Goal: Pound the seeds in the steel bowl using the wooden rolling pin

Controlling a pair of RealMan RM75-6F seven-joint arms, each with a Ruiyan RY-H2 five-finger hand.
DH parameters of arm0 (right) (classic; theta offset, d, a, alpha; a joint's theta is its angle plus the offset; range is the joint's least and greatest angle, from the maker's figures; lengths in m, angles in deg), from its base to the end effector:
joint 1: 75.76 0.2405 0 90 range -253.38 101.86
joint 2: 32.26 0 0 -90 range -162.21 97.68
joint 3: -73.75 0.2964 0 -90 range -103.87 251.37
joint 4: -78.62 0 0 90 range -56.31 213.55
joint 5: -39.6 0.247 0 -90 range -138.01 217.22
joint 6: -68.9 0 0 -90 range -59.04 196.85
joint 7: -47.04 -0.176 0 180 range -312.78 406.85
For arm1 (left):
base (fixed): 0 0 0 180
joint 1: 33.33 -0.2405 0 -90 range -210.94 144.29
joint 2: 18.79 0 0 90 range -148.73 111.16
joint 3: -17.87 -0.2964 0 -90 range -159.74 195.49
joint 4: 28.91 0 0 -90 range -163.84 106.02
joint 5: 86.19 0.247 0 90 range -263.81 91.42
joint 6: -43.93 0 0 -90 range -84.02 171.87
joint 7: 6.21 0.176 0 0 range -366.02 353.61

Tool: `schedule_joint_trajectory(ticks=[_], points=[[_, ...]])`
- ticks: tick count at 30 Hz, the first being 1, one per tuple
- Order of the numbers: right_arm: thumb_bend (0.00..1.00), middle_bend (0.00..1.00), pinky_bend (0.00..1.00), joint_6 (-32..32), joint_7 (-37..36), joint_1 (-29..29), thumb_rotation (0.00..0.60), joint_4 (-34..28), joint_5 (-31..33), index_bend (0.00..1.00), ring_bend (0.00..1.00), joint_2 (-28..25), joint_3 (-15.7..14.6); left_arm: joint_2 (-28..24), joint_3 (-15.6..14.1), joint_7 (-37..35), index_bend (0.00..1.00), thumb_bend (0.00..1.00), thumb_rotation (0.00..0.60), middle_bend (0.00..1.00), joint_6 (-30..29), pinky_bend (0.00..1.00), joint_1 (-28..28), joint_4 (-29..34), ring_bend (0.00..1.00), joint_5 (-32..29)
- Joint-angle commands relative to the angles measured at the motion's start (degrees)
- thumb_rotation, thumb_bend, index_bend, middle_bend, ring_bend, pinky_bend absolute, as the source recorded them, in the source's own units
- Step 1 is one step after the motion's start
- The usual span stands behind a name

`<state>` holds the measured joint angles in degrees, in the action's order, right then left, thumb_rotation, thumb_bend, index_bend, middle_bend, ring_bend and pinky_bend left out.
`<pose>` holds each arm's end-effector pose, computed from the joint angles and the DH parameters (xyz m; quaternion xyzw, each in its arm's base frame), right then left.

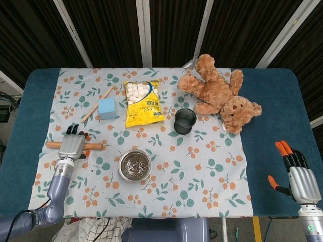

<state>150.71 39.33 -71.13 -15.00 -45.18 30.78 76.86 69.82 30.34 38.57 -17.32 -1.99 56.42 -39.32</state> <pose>-0.3657 -0.2182 0.1401 0.5676 -0.4489 0.4093 0.5557 -0.2786 0.3798 -0.0391 -0.6891 -0.3981 -0.2020 0.5708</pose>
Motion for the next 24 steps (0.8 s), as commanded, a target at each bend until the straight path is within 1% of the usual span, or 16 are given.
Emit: schedule_joint_trajectory(ticks=[1,11,18,24], points=[[0.36,0.0,0.0,0.0,0.2,0.0,0.6,-0.1,0.1,0.0,0.0,0.0,0.0,0.5,-0.3,-0.4,0.39,0.43,0.6,0.33,-0.1,0.0,0.4,-0.4,0.0,0.0],[0.36,0.0,0.0,0.1,0.3,0.0,0.6,-0.1,0.0,0.0,0.0,0.1,0.0,1.6,-0.8,-1.1,0.4,0.44,0.6,0.36,-0.4,0.0,1.7,-0.5,0.0,0.0],[0.36,0.0,0.0,0.3,0.2,-0.2,0.6,0.1,-0.3,0.0,0.0,0.1,-0.2,2.5,-1.8,0.2,0.41,0.44,0.6,0.37,-1.0,0.0,2.6,-0.4,0.0,-0.7],[0.36,0.0,0.0,0.4,0.0,-0.2,0.6,0.1,-0.3,0.0,0.0,0.1,-0.1,3.2,-2.0,0.4,0.42,0.45,0.6,0.39,-1.5,0.0,3.2,-1.2,0.0,-1.7]])
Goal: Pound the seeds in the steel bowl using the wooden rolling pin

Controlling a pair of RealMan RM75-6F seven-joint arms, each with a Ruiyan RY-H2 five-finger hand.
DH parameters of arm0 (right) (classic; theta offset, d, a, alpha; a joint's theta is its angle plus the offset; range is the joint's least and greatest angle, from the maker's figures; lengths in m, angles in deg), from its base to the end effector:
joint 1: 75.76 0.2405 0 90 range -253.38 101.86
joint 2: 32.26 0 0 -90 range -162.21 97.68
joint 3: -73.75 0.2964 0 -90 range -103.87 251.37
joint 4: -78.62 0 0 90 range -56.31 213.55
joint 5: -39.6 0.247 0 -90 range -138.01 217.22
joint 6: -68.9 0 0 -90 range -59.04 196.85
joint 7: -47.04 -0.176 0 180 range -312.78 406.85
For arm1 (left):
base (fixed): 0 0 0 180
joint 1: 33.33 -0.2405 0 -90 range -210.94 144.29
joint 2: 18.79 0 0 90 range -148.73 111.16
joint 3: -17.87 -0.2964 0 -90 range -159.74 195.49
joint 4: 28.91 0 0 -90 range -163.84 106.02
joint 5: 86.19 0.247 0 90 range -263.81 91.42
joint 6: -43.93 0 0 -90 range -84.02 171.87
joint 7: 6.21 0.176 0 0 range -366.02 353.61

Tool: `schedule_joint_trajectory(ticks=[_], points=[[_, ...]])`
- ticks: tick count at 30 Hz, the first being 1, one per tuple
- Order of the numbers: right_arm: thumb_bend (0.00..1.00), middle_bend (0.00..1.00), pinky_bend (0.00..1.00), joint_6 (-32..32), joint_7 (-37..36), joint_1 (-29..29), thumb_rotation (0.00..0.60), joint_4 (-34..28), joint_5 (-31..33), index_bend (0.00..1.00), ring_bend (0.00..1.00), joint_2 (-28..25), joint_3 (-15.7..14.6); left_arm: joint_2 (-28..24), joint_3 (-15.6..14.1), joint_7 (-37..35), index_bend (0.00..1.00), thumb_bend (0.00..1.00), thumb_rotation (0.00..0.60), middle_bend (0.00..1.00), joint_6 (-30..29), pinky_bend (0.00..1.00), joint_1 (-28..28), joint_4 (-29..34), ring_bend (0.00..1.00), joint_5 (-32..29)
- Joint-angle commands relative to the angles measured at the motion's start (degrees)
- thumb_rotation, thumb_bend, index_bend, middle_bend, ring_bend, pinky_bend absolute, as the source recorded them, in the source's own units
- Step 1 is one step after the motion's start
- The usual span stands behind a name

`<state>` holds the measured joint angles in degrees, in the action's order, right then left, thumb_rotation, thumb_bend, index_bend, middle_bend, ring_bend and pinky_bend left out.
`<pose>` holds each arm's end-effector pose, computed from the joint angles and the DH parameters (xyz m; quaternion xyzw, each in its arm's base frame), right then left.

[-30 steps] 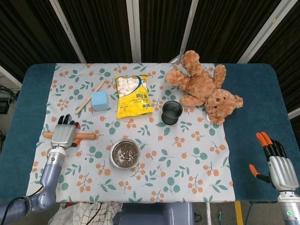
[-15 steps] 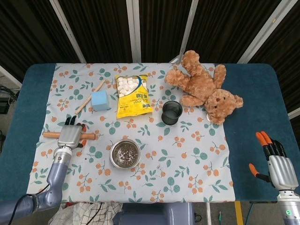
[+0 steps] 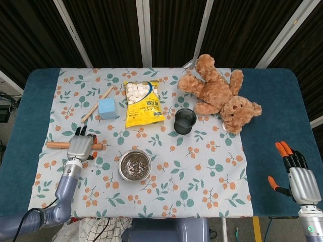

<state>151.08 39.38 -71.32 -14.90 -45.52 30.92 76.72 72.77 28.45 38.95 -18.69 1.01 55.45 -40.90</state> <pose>-0.3654 -0.2165 0.1396 0.5681 -0.4474 0.4103 0.5556 -0.2608 0.3805 -0.0611 -0.7000 -0.3948 -0.2055 0.5585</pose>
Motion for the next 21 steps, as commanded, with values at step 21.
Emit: schedule_joint_trajectory(ticks=[21], points=[[0.36,0.0,0.0,0.0,0.6,0.0,0.6,-0.5,0.3,0.0,0.0,-0.1,0.2,0.3,-1.3,-3.2,0.56,0.84,0.6,0.61,-3.3,0.0,0.2,0.4,0.09,3.7]])
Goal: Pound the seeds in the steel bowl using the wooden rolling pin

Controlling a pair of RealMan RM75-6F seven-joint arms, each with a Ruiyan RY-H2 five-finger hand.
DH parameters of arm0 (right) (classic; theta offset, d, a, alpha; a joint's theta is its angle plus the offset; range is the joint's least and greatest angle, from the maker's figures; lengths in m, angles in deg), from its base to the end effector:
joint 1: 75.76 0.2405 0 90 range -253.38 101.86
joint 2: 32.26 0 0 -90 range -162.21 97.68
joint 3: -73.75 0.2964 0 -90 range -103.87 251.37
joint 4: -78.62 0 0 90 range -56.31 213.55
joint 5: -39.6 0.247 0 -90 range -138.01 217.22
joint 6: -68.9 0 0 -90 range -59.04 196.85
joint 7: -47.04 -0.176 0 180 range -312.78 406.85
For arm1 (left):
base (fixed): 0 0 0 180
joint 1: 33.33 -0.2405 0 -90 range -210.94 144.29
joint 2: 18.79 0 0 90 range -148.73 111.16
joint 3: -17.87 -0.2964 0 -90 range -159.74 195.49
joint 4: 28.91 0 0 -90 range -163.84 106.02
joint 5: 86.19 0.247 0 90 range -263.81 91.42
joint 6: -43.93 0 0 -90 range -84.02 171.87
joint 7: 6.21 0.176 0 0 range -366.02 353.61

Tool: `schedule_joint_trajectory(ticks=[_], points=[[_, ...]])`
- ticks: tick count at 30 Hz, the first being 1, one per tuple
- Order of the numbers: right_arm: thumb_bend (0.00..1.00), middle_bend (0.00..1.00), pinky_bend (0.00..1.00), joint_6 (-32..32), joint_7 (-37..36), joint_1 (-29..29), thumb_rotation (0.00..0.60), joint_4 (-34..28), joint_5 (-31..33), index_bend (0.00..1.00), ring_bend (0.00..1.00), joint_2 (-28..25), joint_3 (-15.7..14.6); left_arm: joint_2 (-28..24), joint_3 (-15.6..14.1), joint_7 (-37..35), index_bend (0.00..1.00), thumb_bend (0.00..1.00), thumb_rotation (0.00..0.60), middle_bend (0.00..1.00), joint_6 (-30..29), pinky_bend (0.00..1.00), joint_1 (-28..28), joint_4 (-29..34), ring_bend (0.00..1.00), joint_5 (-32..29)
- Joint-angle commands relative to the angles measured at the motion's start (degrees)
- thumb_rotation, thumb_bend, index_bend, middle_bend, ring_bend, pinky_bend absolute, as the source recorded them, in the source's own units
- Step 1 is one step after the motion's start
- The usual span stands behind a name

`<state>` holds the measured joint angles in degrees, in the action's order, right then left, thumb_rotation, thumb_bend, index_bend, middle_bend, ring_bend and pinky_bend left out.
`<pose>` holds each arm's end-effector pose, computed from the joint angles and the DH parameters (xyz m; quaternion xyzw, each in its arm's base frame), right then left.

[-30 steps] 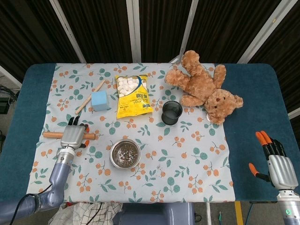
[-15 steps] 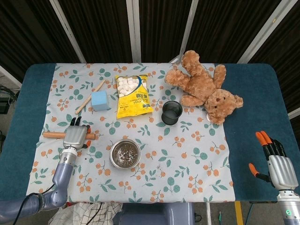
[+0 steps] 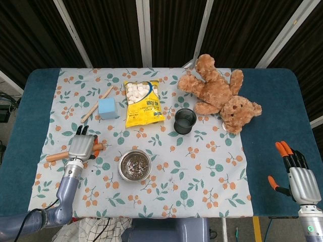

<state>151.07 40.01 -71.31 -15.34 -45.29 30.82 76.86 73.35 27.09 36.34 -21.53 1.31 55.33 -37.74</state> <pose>-0.3641 -0.2170 0.1400 0.5680 -0.4460 0.4092 0.5577 -0.2530 0.3785 -0.0602 -0.6972 -0.3812 -0.2308 0.5615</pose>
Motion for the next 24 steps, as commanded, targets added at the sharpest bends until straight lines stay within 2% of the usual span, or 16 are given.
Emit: schedule_joint_trajectory(ticks=[1,11,17,24], points=[[0.36,0.0,0.0,0.0,0.0,0.0,0.6,-0.1,0.1,0.0,0.0,0.0,0.0,-0.6,0.2,-1.1,0.57,0.84,0.6,0.62,-0.7,0.0,-0.2,1.0,0.09,1.0],[0.36,0.0,0.0,0.1,-0.2,-0.1,0.6,-0.3,-0.1,0.0,0.0,-0.2,0.0,-2.4,0.8,-5.9,0.61,0.9,0.6,0.65,-4.2,0.0,-1.6,4.3,0.14,5.5],[0.36,0.0,0.0,0.2,-0.5,-0.2,0.6,-0.2,-0.2,0.0,0.0,-0.3,-0.1,-3.3,0.6,-12.1,0.61,0.98,0.6,0.67,-7.1,0.0,-3.7,5.6,0.16,10.3],[0.36,0.0,0.0,0.1,-0.4,-0.2,0.6,-0.5,0.0,0.0,0.0,-0.4,0.0,-5.1,0.2,-19.4,0.6,0.99,0.6,0.69,-10.4,0.0,-6.0,6.8,0.18,16.2]])
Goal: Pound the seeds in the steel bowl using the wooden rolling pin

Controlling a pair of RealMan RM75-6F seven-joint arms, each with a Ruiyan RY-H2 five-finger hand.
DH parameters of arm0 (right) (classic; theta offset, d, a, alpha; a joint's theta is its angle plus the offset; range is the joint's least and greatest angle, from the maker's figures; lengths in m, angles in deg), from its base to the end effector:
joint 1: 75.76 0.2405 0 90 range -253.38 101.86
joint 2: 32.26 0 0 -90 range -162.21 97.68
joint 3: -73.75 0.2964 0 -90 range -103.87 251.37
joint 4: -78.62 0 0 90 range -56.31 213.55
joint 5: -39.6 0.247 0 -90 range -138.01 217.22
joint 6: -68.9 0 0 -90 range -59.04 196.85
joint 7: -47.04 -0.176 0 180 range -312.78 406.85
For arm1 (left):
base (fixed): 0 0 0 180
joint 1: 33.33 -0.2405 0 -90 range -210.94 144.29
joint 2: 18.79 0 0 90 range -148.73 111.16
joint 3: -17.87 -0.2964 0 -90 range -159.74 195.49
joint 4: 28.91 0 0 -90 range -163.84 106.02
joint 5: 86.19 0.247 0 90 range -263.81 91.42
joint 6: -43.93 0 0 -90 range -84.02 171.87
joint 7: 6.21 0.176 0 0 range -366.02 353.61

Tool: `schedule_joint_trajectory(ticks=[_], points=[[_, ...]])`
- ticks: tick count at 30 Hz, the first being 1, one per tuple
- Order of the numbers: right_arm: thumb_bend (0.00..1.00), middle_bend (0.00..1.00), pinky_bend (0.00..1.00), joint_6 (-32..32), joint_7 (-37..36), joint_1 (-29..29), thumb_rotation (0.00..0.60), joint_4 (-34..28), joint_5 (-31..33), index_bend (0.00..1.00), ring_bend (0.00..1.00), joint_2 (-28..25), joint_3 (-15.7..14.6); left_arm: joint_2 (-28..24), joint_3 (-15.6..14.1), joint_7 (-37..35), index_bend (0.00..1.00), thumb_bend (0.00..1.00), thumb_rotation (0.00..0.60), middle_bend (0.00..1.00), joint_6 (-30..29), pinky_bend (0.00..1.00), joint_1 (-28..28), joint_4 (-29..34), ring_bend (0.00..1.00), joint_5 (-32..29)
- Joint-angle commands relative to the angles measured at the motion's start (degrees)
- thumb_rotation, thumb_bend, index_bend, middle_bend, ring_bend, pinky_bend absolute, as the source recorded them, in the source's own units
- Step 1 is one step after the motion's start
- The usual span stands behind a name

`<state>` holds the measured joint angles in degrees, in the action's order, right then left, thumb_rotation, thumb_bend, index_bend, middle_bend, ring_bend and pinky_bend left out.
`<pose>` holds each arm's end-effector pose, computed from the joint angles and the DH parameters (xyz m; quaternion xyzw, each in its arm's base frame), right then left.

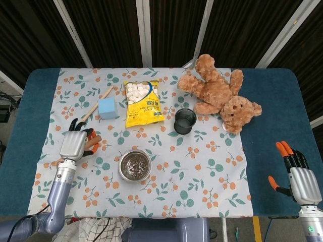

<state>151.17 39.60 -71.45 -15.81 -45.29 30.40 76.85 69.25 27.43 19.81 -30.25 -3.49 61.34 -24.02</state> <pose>-0.3633 -0.2160 0.1420 0.5656 -0.4484 0.4112 0.5567 -0.2344 0.3612 -0.0129 -0.6324 -0.3964 -0.3803 0.5462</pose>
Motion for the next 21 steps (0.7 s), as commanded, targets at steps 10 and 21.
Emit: schedule_joint_trajectory(ticks=[10,21], points=[[0.36,0.0,0.0,0.4,0.2,-0.3,0.6,-0.1,0.0,0.0,0.0,0.1,-0.1,-3.3,0.4,-10.3,0.6,0.99,0.6,0.71,-5.4,0.0,-3.7,1.9,0.19,7.7],[0.36,0.0,0.0,0.4,0.4,-0.2,0.6,-0.2,0.1,0.0,0.0,0.0,0.2,-5.2,1.9,-16.6,0.6,0.99,0.6,0.71,-9.0,0.0,-5.3,3.8,0.19,12.2]])
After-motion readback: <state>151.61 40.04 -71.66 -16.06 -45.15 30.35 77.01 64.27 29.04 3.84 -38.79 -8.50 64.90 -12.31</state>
